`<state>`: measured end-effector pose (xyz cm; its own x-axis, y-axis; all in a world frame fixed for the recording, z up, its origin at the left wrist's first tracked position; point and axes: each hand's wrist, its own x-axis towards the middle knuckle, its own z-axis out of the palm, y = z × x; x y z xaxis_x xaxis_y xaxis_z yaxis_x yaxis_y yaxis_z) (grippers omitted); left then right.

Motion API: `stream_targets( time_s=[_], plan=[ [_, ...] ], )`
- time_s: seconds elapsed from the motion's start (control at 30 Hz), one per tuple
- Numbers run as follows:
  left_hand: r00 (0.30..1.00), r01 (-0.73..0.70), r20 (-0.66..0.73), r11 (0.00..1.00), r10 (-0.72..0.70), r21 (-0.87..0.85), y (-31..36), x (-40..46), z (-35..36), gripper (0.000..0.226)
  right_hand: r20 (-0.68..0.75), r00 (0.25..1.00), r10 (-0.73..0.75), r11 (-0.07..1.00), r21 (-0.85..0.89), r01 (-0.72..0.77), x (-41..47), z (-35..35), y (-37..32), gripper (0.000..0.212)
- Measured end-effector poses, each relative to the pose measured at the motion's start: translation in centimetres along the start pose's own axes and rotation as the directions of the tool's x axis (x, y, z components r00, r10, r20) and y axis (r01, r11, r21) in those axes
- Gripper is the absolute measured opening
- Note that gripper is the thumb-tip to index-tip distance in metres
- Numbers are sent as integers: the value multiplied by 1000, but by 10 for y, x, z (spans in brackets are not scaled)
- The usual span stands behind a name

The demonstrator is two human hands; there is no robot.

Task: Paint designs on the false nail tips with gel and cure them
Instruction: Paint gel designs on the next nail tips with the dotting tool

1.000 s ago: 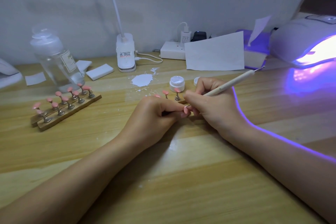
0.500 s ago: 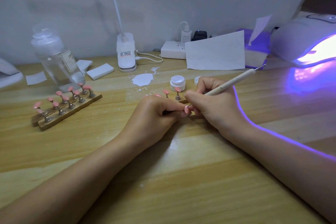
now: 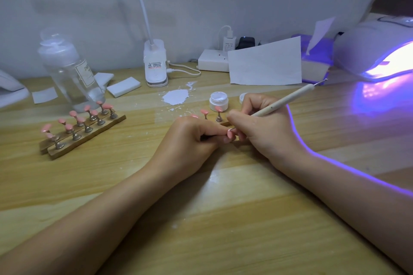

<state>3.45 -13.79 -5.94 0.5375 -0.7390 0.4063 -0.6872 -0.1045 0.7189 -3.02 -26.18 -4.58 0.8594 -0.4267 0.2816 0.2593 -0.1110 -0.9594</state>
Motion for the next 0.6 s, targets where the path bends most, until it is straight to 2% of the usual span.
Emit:
stream_targets(
  time_s=[0.6],
  plan=[
    [1000,2,18,1000,-2,5,1,0,-1,13,-6,1000,10,1000,-5,-10,0,0,1,37]
  ],
)
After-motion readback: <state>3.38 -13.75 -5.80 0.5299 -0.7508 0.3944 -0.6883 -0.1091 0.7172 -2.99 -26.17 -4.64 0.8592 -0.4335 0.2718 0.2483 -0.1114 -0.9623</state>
